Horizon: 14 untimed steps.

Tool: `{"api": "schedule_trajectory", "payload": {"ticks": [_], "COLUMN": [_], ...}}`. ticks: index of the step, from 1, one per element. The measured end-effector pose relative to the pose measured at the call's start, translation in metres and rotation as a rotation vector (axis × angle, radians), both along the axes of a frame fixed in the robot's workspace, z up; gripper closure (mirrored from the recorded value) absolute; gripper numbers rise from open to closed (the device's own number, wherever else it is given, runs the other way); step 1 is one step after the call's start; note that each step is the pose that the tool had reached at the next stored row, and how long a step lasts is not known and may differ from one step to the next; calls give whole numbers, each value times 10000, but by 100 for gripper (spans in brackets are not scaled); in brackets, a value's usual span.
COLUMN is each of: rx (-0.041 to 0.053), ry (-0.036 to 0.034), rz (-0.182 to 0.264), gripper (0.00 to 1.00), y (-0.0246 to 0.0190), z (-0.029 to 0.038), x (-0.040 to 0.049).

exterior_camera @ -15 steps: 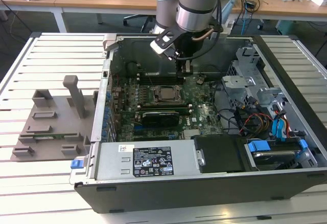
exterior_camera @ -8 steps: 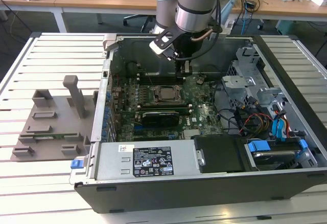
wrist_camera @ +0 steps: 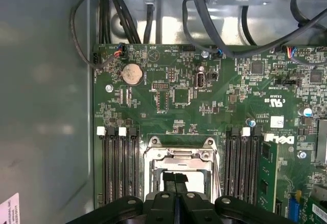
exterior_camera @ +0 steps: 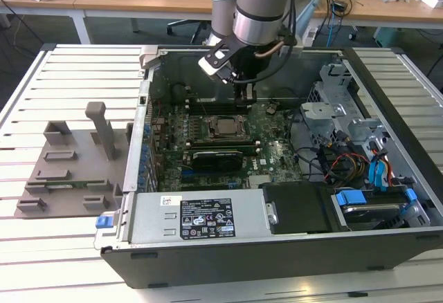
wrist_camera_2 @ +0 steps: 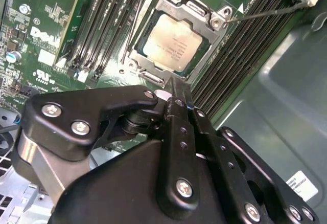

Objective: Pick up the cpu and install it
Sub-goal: 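Close the cpu cover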

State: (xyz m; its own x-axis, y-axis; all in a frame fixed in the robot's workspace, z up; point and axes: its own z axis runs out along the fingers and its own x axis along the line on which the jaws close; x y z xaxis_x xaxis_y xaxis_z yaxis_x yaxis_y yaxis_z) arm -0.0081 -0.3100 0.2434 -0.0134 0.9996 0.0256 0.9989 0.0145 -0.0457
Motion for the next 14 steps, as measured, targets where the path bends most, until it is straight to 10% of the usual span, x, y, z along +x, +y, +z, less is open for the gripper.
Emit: {"api": "schedule_trajectory", "payload": {"ticks": [14], "rx": [-1], "ry": [0], "rz": [-1], "gripper": [89], "y": [-5], "z": [-218], "x": [-273]}}
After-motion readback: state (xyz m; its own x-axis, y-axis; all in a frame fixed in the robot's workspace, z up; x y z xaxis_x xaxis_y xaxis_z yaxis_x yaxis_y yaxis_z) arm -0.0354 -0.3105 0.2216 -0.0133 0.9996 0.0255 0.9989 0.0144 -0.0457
